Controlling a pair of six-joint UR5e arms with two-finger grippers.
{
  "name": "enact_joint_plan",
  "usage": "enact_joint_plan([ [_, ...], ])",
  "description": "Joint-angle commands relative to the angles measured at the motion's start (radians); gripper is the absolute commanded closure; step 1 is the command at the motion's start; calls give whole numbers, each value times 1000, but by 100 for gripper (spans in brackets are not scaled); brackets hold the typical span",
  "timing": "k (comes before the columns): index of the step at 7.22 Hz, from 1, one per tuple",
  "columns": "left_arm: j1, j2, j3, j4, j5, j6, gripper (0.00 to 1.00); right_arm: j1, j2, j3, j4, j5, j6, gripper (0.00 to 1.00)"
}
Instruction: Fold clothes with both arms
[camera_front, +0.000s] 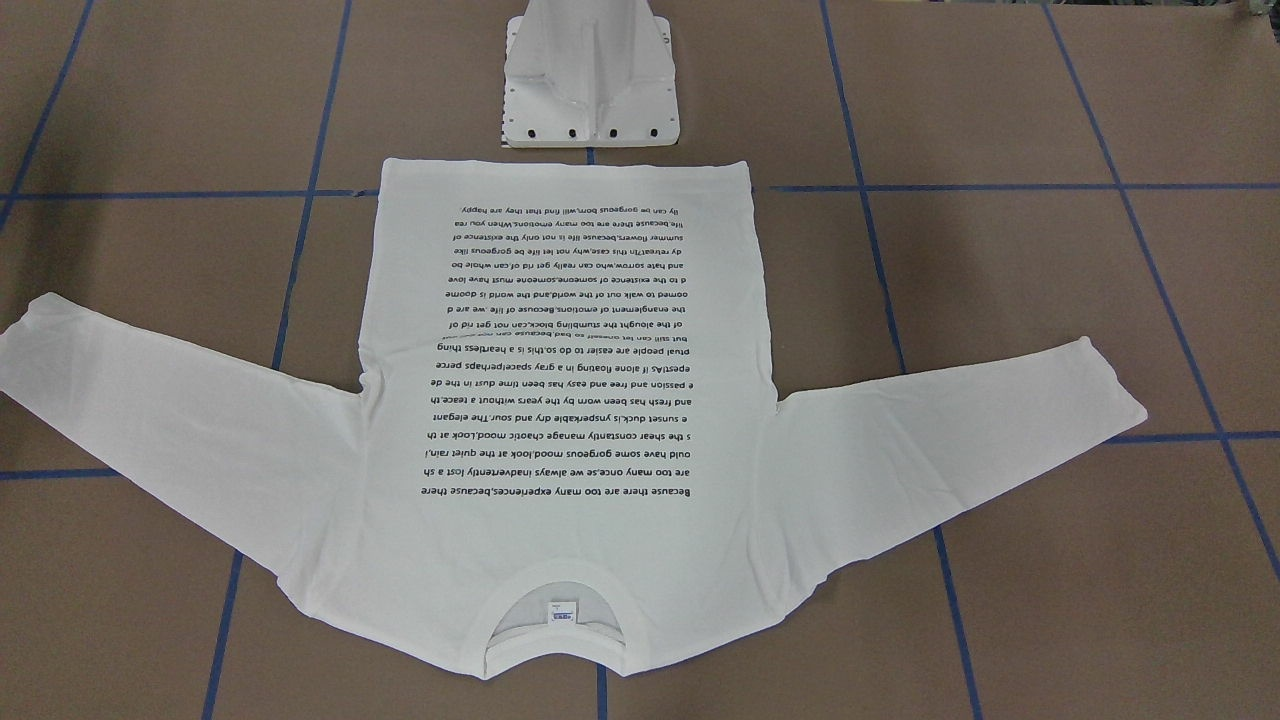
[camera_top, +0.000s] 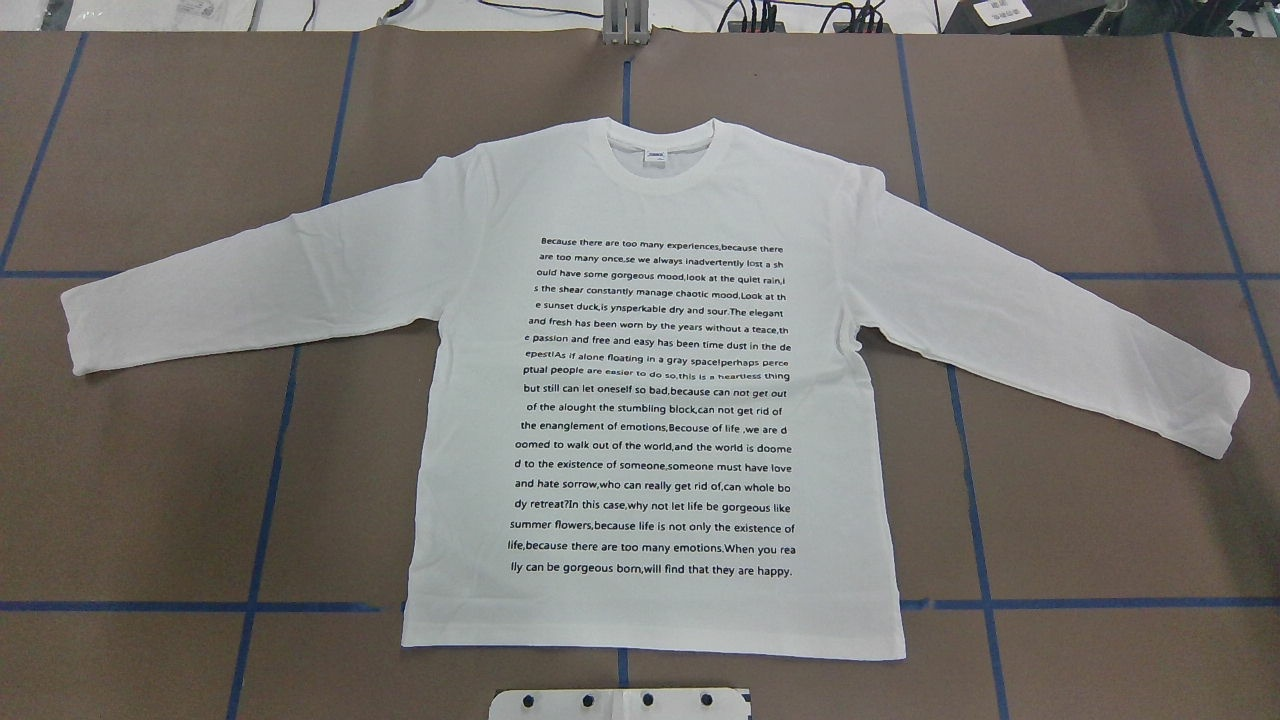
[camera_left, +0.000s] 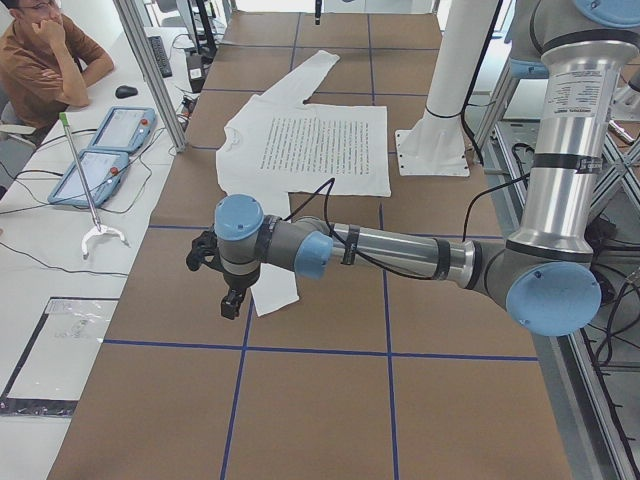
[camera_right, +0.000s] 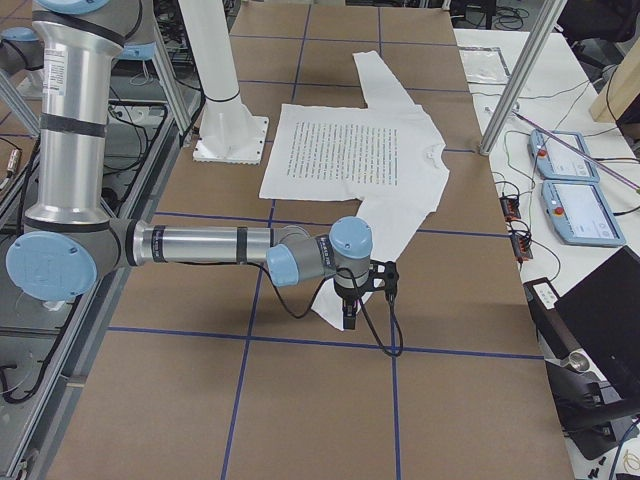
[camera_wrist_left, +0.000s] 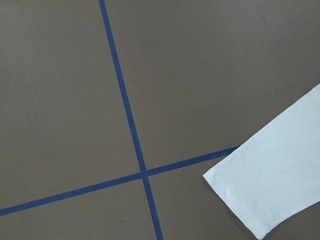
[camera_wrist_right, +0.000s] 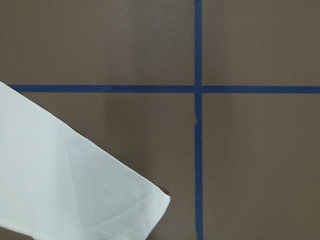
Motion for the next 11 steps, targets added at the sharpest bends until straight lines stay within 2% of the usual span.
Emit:
enact_joint_plan([
  [1,0,8,8,-118,0,6,1,-86,-10,-135,305,-33,148,0],
  [2,0,10,9,-133,0,6,1,-121,4,-248,443,-36,155,0],
  [3,0,12,11,-128,-1,6,1,-164,31,-267,457,-39,218,0],
  [4,0,16,10,-122,-1,6,1,-201,36,-261,457,-45,274,0],
  [9,0,18,8,-127,-3,-4,1,-209,7,-271,443,-72,275,1],
  [11,0,18,9,-130,-3,-4,1,-209,1,-269,440,-85,275,11],
])
